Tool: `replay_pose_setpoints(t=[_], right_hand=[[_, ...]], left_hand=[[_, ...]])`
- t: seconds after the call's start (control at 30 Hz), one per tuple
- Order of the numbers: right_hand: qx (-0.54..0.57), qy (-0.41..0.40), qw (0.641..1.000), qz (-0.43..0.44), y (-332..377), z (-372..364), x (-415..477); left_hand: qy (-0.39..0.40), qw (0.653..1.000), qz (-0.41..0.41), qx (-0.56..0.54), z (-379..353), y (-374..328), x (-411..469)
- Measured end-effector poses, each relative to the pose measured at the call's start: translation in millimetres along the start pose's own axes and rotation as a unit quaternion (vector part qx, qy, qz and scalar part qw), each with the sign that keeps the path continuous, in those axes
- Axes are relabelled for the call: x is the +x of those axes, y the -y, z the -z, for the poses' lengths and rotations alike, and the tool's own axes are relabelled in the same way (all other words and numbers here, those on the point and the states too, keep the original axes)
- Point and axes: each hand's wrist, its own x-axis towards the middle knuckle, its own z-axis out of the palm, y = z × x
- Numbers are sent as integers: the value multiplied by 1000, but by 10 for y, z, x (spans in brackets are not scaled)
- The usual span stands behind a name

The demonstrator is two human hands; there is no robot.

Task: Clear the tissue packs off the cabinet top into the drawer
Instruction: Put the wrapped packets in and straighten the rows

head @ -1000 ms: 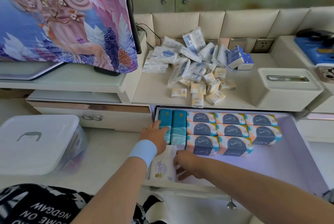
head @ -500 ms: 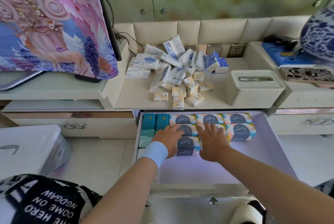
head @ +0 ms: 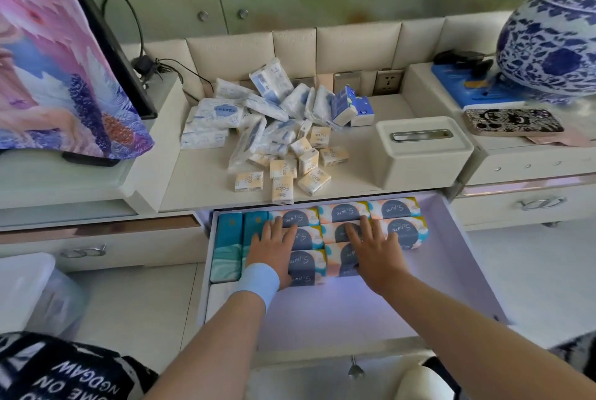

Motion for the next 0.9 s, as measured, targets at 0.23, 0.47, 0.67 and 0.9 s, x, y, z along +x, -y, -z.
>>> replay_pose_setpoints(t=[0.23, 0.47, 0.67, 0.9], right_hand=[[44, 1, 997, 60, -98, -44, 63], [30, 12, 996, 84, -232, -62, 74], [16, 25, 999, 23, -508, -57, -29], [57, 9, 998, 29, -589, -174, -65]], left_hand=[[-18, 1000, 4, -6, -55, -7, 98], [-12, 998, 12, -62, 43, -130, 142], [-1, 994, -30, -106, 198, -471, 265], [-34, 997, -24, -70, 252, -723, 369]])
